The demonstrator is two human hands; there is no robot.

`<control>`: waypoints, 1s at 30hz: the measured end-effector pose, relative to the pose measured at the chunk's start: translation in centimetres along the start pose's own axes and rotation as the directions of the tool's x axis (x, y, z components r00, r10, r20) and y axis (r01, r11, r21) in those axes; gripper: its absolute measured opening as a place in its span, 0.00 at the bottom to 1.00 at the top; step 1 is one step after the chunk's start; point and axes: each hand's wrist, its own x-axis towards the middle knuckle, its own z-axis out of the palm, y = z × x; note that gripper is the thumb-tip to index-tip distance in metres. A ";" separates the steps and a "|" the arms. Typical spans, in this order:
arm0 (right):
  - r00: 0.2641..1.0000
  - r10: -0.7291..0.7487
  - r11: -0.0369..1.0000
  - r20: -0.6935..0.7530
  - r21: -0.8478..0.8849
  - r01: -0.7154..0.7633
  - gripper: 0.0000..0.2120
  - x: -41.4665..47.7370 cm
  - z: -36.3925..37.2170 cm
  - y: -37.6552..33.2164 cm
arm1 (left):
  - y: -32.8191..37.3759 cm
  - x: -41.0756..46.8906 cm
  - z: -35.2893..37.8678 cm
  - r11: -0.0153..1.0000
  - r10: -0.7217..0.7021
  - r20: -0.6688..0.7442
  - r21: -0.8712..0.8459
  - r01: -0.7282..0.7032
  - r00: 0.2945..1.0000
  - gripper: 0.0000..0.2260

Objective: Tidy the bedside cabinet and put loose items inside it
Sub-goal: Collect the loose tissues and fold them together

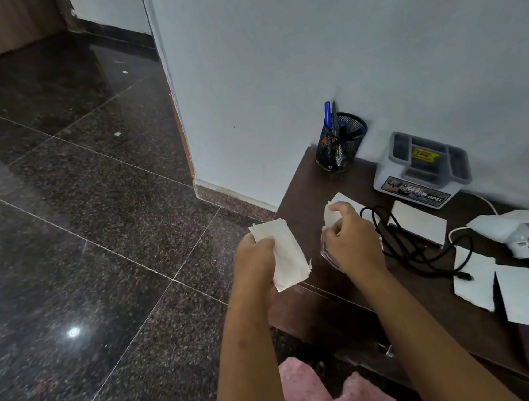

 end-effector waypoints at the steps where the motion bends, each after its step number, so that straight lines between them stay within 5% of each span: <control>1: 1.000 0.004 1.000 0.009 0.010 -0.004 0.18 0.2 0.0 0.0 | 0.0 0.0 0.0 1.000 0.001 0.001 0.003 -0.001 1.000 0.07; 15: 0.999 0.031 0.992 0.014 0.119 -0.032 0.21 -0.5 0.8 -0.4 | 0.0 -0.3 -0.1 0.999 -0.004 0.010 0.054 0.004 1.000 0.07; 19: 0.999 -0.026 0.955 0.036 0.296 0.014 0.24 -0.6 -0.5 -1.2 | -0.1 -0.1 -0.1 0.997 -0.002 0.017 0.071 0.001 1.000 0.07; 21: 0.985 -0.054 0.855 0.165 0.517 -0.040 0.25 -0.7 -1.9 -2.2 | -0.1 -0.1 0.0 0.997 -0.009 0.020 0.083 0.007 1.000 0.07; 23: 0.898 -0.196 0.564 0.393 0.795 -0.224 0.26 -0.9 -3.4 -3.2 | -0.2 0.0 -0.1 0.997 -0.029 0.030 0.066 0.027 0.999 0.08; 26: 0.740 -0.453 0.240 0.498 0.867 -0.436 0.22 -1.3 -4.8 -4.2 | 0.0 0.0 -0.2 0.999 -0.052 0.088 0.006 0.052 0.995 0.11; 28: 0.733 -0.445 0.281 0.515 0.857 -0.432 0.20 -1.7 -4.6 -4.3 | 0.2 -0.1 -0.2 0.997 -0.043 0.123 -0.056 0.050 0.992 0.11; 30: 0.794 -0.301 0.518 0.528 0.790 -0.328 0.19 -2.1 -3.9 -4.0 | 0.3 -0.3 -0.1 0.995 -0.038 0.109 -0.091 0.048 0.993 0.09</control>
